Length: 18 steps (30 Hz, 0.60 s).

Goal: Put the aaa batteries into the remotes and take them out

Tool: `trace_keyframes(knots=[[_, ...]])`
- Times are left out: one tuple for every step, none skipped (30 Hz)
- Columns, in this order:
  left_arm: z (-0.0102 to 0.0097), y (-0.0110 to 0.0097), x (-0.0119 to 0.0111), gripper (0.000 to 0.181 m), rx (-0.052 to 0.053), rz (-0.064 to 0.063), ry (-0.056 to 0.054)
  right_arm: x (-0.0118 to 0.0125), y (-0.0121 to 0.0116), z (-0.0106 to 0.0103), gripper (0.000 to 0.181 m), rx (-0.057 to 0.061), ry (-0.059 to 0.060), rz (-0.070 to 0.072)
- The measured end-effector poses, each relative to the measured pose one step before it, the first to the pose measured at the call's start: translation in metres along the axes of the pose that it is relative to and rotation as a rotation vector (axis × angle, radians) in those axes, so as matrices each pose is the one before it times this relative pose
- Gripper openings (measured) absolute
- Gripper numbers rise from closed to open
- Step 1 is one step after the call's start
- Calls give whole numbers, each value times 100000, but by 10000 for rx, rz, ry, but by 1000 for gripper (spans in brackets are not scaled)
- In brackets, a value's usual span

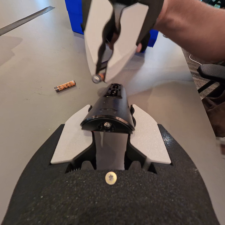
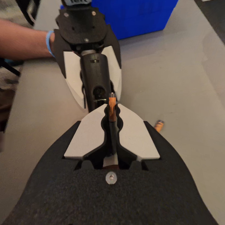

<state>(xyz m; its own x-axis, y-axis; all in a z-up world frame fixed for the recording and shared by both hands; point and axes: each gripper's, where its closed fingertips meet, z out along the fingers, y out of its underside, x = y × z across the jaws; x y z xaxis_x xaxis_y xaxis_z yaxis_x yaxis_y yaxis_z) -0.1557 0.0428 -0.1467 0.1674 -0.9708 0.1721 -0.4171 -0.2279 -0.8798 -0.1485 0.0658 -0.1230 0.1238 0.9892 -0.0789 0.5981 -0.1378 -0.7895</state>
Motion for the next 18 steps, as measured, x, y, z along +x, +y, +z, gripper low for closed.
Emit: trace_keyframes(knots=[[21, 14, 5, 59, -15, -3, 7, 782, -181, -411, 10, -348, 286, -162], [2, 9, 9, 59, -10, 0, 5, 956, -82, -187, 10, -404, 304, -5], [6, 2, 4, 59, -3, 5, -2, 1123, 380, 204, 10, -641, 365, 50], [6, 4, 3, 59, -1, 21, -10, 781, 982, 715, 10, -915, 138, 40], [4, 8, 12, 59, -2, 21, -10, 500, 1318, 1094, 10, -992, -36, 131], [3, 8, 12, 59, -6, 8, -3, 514, 1140, 1154, 10, -858, 37, 225], [12, 2, 8, 59, -6, 7, 0, 314, 552, 917, 11, -401, 83, 100], [2, 9, 6, 59, -8, 10, 1, -237, 264, 614, 10, -141, -167, 16], [5, 5, 8, 59, -3, 12, -3, -204, 191, 358, 10, -70, -98, 11], [12, 4, 13, 59, -7, 9, -2, -2, 190, 186, 10, -38, 53, 10], [8, 14, -7, 59, -9, 0, 2, 17, 258, 116, 10, -67, 32, 17], [14, 15, 9, 59, -13, -8, 9, 33, 255, 98, 10, -46, 23, 5], [17, 20, 13, 59, -20, -2, 14, 147, 231, 76, 10, -40, 81, 20], [24, 21, 19, 59, -21, 11, 9, -3, 191, 42, 11, -27, -15, 9], [19, 21, 15, 59, -15, 21, -2, -40, -19, -47, 10, 71, -27, -16], [1, 14, 18, 58, -7, 20, -6, -22, 109, -10, 11, -44, -5, -20], [9, 8, 8, 59, -11, 8, 1, 16, 63, -22, 11, -44, 26, -46], [8, 14, 6, 58, -7, -1, 4, 27, 27, -4, 11, -30, 40, -43]])
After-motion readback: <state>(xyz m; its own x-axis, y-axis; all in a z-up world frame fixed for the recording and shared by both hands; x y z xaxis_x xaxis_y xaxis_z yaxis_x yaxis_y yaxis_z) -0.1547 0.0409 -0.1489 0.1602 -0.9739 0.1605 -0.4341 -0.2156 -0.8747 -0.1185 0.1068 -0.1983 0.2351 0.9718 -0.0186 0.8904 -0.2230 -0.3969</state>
